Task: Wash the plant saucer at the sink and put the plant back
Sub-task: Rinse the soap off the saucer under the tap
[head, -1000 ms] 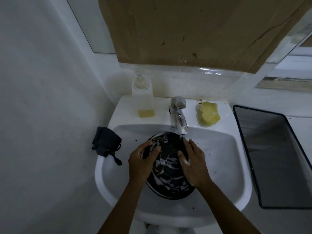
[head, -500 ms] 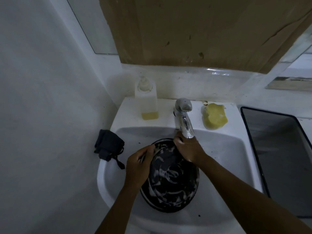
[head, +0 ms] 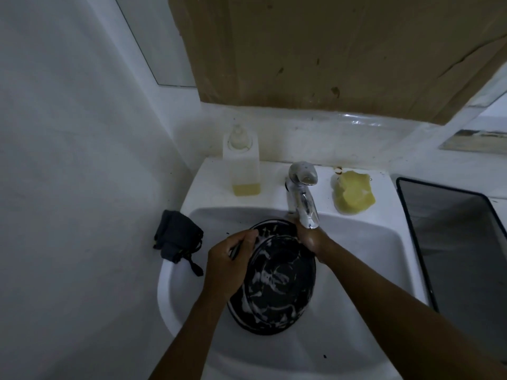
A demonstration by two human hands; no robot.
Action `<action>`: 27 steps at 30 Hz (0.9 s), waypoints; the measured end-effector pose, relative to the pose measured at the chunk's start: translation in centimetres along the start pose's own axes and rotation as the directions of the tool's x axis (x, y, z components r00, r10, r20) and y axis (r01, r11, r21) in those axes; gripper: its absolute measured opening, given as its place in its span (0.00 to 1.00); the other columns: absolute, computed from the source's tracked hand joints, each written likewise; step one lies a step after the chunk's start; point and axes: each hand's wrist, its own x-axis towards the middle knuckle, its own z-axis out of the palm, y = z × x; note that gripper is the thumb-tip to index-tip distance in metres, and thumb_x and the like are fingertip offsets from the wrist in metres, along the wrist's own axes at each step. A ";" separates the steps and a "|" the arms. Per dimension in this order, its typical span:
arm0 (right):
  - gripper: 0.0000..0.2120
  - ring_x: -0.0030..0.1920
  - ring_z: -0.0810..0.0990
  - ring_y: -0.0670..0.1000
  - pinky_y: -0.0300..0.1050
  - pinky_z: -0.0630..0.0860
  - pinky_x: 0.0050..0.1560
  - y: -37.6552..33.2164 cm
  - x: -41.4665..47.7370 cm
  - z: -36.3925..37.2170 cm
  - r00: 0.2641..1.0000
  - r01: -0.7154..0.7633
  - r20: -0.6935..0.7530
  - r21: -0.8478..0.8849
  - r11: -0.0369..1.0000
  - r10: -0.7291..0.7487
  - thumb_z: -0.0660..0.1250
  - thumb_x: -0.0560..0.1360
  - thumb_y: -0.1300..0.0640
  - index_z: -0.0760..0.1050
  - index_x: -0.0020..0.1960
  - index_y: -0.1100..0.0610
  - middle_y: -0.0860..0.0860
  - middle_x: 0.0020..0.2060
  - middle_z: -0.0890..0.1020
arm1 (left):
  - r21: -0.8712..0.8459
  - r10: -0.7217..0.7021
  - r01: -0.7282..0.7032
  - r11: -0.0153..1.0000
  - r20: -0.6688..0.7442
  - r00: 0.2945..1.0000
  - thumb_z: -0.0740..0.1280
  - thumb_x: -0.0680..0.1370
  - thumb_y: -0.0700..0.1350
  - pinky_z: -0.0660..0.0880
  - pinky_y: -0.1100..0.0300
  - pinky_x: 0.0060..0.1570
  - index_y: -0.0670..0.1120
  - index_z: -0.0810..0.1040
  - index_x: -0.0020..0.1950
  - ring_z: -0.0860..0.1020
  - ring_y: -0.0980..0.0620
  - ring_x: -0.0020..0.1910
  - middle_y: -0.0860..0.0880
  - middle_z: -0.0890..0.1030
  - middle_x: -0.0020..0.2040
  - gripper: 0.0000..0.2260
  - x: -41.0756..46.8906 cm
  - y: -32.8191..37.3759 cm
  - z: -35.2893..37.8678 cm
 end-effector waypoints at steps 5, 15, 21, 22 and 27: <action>0.12 0.45 0.78 0.56 0.42 0.70 0.40 -0.5 -2.0 1.9 0.887 0.358 -0.116 -0.438 0.825 -0.447 0.59 0.80 0.48 0.75 0.51 0.56 0.55 0.46 0.80 | -0.003 -0.006 0.006 1.000 -0.031 1.000 0.63 0.78 0.56 0.73 0.75 0.51 0.61 0.81 0.52 0.79 0.68 0.54 0.69 0.82 0.51 0.08 -0.3 -0.4 -0.2; 0.14 0.46 0.85 0.47 0.40 0.76 0.49 -0.3 -2.3 -0.2 0.960 0.172 0.189 0.181 0.968 -0.206 0.68 0.73 0.38 0.82 0.47 0.47 0.46 0.42 0.86 | -0.022 0.008 -0.010 1.000 -0.059 0.998 0.66 0.76 0.53 0.74 0.75 0.48 0.58 0.82 0.50 0.80 0.68 0.50 0.69 0.83 0.47 0.07 -1.3 -0.3 -0.5; 0.15 0.41 0.78 0.46 0.41 0.73 0.44 0.4 -2.9 -0.7 0.959 0.269 0.109 -0.070 0.961 -0.261 0.60 0.81 0.45 0.76 0.41 0.50 0.46 0.38 0.81 | -0.021 -0.054 0.054 0.998 -0.042 0.998 0.66 0.79 0.48 0.74 0.74 0.49 0.58 0.82 0.50 0.80 0.66 0.50 0.67 0.83 0.47 0.06 -1.3 -1.0 -1.0; 0.15 0.42 0.79 0.47 0.39 0.73 0.44 0.3 -2.9 -0.9 0.957 0.284 0.104 -0.169 0.944 -0.270 0.58 0.81 0.43 0.76 0.43 0.49 0.47 0.40 0.81 | -0.012 -0.057 0.057 0.998 -0.029 0.998 0.66 0.79 0.48 0.74 0.74 0.48 0.58 0.82 0.50 0.80 0.66 0.50 0.67 0.83 0.47 0.07 -1.1 -1.0 -1.2; 0.12 0.43 0.78 0.40 0.37 0.71 0.41 -1.1 -3.4 -1.6 0.970 0.241 0.002 -0.156 0.958 -0.244 0.62 0.76 0.37 0.77 0.47 0.43 0.44 0.44 0.81 | -0.013 -0.054 0.054 0.998 0.001 0.999 0.64 0.76 0.55 0.75 0.73 0.49 0.56 0.82 0.52 0.80 0.65 0.50 0.61 0.84 0.49 0.09 -0.3 -0.2 -1.1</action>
